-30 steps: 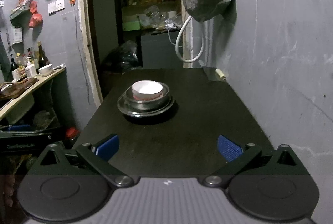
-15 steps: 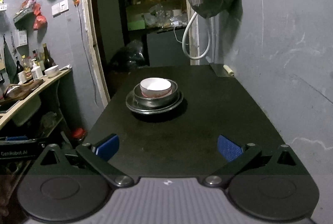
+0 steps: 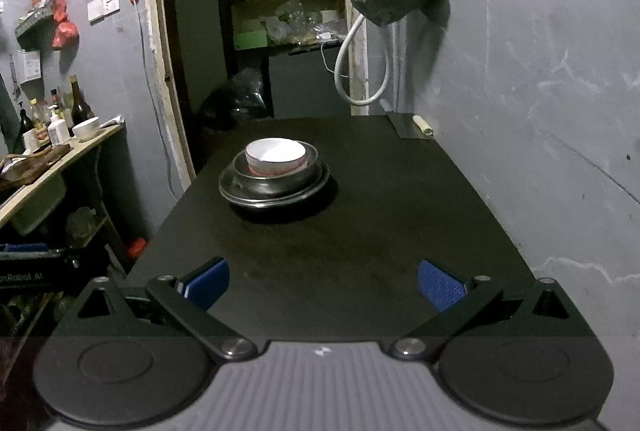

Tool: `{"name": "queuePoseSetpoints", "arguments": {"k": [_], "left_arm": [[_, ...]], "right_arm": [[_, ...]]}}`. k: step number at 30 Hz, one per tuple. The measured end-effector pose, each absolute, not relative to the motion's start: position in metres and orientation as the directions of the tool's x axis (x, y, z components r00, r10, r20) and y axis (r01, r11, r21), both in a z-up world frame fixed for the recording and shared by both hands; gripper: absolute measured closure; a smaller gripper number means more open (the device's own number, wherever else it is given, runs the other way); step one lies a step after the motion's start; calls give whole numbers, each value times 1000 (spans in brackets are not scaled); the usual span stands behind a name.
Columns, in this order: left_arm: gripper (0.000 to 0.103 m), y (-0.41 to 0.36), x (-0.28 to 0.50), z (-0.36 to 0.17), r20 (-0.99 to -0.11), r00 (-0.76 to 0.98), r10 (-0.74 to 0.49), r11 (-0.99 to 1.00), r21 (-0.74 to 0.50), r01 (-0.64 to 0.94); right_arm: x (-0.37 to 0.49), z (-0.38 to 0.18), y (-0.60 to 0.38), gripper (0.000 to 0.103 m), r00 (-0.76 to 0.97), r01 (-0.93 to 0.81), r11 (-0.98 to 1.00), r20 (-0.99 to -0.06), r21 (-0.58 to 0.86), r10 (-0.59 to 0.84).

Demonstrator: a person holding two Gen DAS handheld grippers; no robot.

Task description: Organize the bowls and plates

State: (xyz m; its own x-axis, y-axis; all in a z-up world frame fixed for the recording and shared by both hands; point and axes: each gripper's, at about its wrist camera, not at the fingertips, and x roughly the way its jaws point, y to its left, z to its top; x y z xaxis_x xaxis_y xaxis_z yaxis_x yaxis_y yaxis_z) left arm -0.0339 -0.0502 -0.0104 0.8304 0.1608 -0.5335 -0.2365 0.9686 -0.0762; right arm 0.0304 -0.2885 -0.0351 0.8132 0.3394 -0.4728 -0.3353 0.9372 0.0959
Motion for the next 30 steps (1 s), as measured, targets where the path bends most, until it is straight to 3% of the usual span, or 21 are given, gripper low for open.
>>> {"name": "queuePoseSetpoints", "arguments": {"k": [30], "left_arm": [[1, -50, -32, -16, -548, 821, 158, 971, -66, -230]], "right_arm": [[32, -39, -289, 0, 805, -328, 940, -495, 89, 327]]}}
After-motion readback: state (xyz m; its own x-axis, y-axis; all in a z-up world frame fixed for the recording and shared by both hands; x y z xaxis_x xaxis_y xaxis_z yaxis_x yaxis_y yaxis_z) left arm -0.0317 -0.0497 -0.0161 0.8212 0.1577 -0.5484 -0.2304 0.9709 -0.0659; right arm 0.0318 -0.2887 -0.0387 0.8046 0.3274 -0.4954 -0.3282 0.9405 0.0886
